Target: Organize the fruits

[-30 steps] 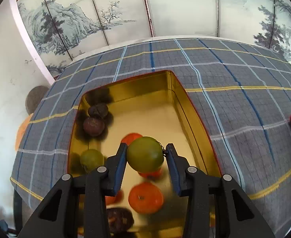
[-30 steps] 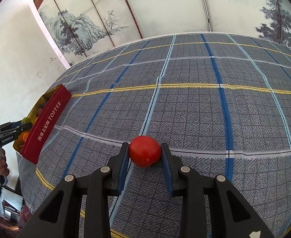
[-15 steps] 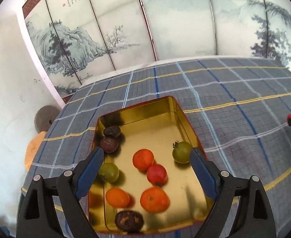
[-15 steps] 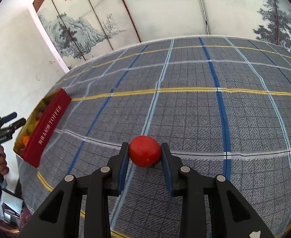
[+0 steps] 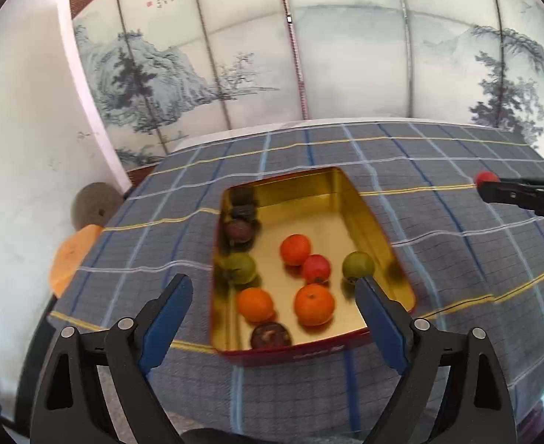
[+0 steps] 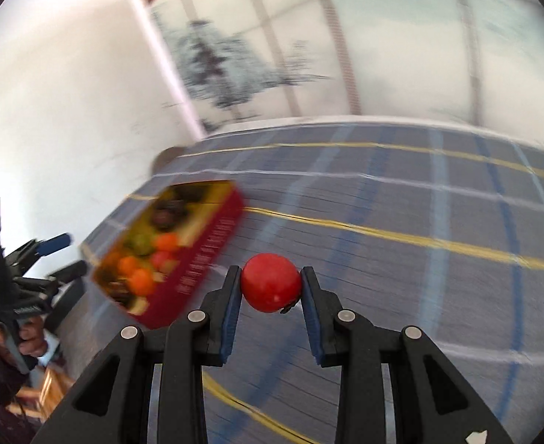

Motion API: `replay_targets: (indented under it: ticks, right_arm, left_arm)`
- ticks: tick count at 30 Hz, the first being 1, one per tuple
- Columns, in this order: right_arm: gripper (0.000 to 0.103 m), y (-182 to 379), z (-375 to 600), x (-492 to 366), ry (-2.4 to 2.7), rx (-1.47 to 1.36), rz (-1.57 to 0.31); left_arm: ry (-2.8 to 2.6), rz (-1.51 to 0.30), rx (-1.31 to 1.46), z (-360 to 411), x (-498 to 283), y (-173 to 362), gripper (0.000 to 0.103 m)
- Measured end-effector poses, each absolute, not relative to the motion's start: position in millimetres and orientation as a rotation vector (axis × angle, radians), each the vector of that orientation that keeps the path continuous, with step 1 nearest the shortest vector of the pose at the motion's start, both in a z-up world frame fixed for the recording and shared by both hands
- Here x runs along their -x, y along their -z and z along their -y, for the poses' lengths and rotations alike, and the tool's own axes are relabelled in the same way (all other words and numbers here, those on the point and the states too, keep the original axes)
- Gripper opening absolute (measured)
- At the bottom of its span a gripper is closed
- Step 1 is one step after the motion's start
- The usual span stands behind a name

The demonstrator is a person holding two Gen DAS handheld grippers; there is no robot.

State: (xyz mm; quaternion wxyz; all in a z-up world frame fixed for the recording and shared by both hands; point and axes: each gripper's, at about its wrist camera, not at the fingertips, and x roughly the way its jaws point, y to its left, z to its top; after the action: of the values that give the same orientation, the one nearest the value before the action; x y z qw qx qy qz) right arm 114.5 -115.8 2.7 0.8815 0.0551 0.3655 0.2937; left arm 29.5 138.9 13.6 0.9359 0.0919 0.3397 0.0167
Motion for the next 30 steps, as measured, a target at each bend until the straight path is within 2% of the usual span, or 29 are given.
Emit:
replay_targets:
  ticks: [12, 23, 26, 29, 30]
  right_arm:
    - [0.029, 22.3, -29.2, -171.1, -0.758, -0.036, -0.847]
    - [0.032, 33.9, -49.2, -198.6, -0.696, -0.053, -0.873]
    - [0.039, 27.3, -50.0, -195.4, -0.689, -0.058, -0.851]
    - [0.041, 11.4, -45.9, -177.8, -0.678, -0.052, -0.782]
    - [0.046, 2.7, -43.1, -165.3, -0.679, -0.051, -0.740]
  left_arm:
    - [-0.110, -0.662, -0.165, -164.3, -24.9, -22.3, 0.091]
    - [-0.107, -0.663, -0.139, -174.5, -21.6, -22.8, 0.091]
    - [-0.111, -0.669, -0.147, -173.7, -22.0, -23.5, 0.091]
    - [-0.111, -0.666, -0.140, -174.4, -19.7, -25.0, 0.091]
    - [-0.113, -0.664, -0.132, -175.0, -18.6, -26.3, 0.091]
